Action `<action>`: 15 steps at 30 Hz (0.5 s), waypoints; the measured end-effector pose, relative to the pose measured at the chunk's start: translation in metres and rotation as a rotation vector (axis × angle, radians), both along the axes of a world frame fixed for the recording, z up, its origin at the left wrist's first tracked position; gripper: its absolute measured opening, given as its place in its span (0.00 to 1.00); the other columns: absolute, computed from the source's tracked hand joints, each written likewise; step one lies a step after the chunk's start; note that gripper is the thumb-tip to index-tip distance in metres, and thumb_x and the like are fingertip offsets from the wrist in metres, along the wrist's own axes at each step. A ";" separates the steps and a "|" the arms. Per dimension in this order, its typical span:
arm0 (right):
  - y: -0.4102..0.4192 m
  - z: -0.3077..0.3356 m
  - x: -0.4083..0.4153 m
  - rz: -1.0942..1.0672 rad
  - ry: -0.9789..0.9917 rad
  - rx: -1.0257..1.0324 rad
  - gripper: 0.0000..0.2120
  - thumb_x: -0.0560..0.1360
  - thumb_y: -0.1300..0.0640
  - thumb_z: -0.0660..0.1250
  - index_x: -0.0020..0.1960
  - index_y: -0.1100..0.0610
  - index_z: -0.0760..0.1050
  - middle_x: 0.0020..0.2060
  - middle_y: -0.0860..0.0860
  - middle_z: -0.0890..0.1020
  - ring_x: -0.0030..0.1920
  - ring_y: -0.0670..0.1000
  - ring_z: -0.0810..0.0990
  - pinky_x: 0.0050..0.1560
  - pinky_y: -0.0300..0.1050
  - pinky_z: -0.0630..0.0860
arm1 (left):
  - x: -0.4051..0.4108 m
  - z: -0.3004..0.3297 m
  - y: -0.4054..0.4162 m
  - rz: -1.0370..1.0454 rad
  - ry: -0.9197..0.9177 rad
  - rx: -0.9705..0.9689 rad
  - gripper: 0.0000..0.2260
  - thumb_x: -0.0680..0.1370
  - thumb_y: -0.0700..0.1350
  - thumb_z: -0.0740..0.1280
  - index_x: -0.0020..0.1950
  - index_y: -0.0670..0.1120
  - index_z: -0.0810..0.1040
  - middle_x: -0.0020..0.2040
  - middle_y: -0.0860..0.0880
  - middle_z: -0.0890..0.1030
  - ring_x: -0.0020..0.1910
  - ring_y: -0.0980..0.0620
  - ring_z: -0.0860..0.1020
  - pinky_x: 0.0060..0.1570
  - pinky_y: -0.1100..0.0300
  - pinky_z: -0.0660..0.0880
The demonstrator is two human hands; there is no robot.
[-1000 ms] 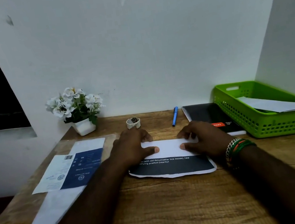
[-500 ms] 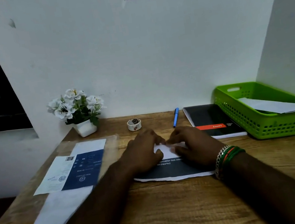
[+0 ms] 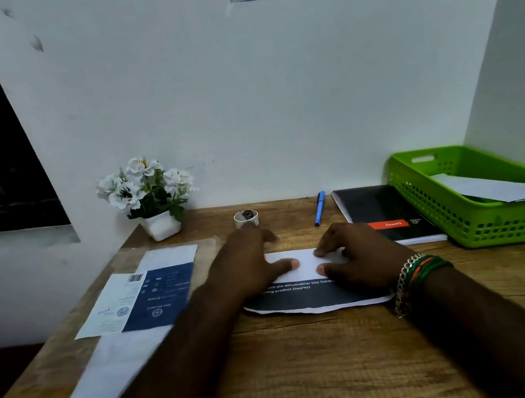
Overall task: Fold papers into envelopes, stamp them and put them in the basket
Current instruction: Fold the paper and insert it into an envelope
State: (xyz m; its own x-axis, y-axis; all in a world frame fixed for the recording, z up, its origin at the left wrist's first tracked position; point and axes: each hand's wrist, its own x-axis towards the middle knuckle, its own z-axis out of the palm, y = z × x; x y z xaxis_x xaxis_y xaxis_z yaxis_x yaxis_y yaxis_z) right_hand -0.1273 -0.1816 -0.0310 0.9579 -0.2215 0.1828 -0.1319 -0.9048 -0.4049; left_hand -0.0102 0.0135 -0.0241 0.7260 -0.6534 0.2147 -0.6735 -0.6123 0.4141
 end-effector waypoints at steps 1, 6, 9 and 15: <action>0.000 0.000 0.000 -0.001 0.003 -0.006 0.16 0.72 0.45 0.76 0.58 0.48 0.82 0.55 0.43 0.80 0.57 0.44 0.78 0.60 0.44 0.78 | -0.002 -0.002 -0.004 -0.046 0.024 0.014 0.23 0.73 0.60 0.76 0.64 0.51 0.81 0.63 0.53 0.78 0.64 0.53 0.74 0.63 0.56 0.73; 0.000 0.003 -0.002 -0.015 0.017 0.012 0.14 0.73 0.47 0.76 0.56 0.49 0.84 0.54 0.43 0.81 0.56 0.44 0.79 0.60 0.45 0.79 | 0.009 -0.004 -0.005 -0.033 0.110 -0.014 0.18 0.70 0.57 0.80 0.54 0.50 0.86 0.57 0.52 0.83 0.56 0.55 0.78 0.58 0.57 0.77; -0.007 0.010 -0.007 -0.070 0.032 -0.028 0.11 0.72 0.49 0.76 0.53 0.51 0.86 0.52 0.45 0.85 0.55 0.45 0.81 0.58 0.42 0.77 | 0.013 -0.005 -0.004 -0.018 0.130 -0.017 0.17 0.68 0.58 0.81 0.52 0.51 0.86 0.55 0.52 0.83 0.54 0.56 0.78 0.56 0.57 0.78; -0.027 0.014 -0.016 -0.230 0.032 -0.197 0.11 0.71 0.46 0.77 0.49 0.51 0.86 0.42 0.48 0.81 0.48 0.49 0.81 0.47 0.39 0.71 | 0.014 -0.007 -0.002 -0.005 0.118 -0.014 0.17 0.67 0.62 0.80 0.48 0.55 0.81 0.57 0.53 0.80 0.58 0.54 0.76 0.61 0.52 0.77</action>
